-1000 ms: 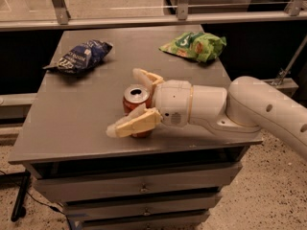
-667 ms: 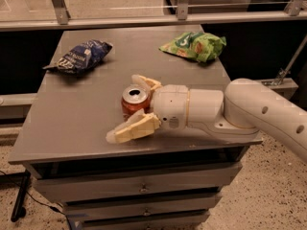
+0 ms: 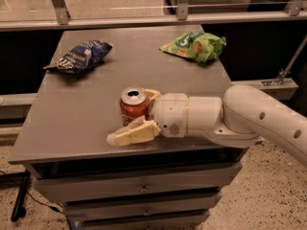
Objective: Move coke can near green rice chip bag
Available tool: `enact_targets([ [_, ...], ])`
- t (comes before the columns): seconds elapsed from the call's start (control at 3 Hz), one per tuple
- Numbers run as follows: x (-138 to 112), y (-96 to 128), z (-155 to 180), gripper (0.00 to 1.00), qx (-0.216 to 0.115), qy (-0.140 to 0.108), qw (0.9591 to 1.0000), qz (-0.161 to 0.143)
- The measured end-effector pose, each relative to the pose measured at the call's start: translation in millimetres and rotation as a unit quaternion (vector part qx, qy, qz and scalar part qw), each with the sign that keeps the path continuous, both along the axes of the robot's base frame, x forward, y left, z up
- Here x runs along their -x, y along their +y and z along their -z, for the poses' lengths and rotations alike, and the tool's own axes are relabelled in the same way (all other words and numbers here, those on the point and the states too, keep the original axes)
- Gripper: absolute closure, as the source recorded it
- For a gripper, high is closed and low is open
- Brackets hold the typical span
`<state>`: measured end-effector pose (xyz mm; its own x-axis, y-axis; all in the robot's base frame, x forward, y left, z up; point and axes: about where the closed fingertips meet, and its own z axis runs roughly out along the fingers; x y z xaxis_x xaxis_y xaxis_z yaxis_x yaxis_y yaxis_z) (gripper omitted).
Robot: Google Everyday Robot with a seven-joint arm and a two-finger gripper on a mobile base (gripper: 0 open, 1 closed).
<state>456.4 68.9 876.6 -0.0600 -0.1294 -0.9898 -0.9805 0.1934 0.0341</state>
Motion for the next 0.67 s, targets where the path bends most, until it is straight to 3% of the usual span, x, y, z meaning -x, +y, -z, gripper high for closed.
enact_targets([
  [0.67,-0.2,-13.2,9.6,0.61,-0.001,0.021,0.9996,0.020],
])
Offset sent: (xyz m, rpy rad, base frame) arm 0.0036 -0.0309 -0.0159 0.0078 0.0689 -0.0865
